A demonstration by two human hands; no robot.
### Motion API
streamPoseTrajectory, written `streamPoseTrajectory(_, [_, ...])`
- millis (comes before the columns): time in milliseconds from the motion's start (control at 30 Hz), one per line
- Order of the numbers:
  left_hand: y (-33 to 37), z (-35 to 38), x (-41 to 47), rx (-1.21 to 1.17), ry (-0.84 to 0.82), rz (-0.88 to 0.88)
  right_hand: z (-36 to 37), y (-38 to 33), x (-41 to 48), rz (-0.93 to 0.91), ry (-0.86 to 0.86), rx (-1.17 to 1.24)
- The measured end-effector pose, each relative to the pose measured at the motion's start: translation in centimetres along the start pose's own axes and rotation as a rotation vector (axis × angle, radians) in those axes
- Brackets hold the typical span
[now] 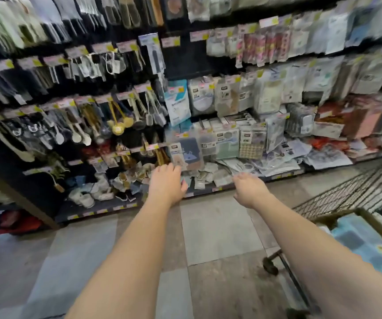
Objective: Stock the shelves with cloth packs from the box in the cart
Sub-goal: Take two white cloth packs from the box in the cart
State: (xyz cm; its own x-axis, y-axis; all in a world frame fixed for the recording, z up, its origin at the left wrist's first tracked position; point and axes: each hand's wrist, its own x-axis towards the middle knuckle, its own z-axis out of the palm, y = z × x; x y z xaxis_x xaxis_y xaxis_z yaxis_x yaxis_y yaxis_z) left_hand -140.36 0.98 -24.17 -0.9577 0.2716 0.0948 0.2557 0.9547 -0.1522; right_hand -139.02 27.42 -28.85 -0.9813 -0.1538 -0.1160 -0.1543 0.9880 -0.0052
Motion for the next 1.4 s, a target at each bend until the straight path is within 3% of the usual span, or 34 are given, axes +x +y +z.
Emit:
streamPoseTrajectory(267, [5.1, 4.0, 17.8, -0.092, -0.056, 0.127, 0.1, 9.5, 13.8, 0.167, -0.005, 0.117])
streamPoseTrajectory(433, [8.5, 7.9, 32.1, -0.098, -0.091, 0.257, 3.4, 17.6, 22.1, 0.365, -0.083, 0.196])
streamPoseTrajectory(600, [13.3, 10.8, 44.7, -0.05, -0.159, 0.487, 5.0, 25.7, 25.9, 0.586, -0.146, 0.25])
streamPoseTrajectory(767, [22.1, 11.8, 53.8, -0.053, -0.215, 0.659, 5.3, 34.0, 25.6, 0.827, -0.123, 0.28])
streamPoseTrajectory(967, [37.3, 11.9, 59.5, -0.039, -0.215, 0.997, 7.9, 42.3, 21.1, 1.18, -0.118, 0.348])
streamPoseTrajectory(1200, [55.9, 11.3, 61.8, 0.021, -0.177, 1.368, 12.2, 50.8, 14.0, 1.587, -0.021, 0.399])
streamPoseTrajectory(1400, [68.9, 7.7, 59.5, -0.153, -0.194, 1.596, 12.8, 54.8, 9.1, 1.842, -0.063, 0.511])
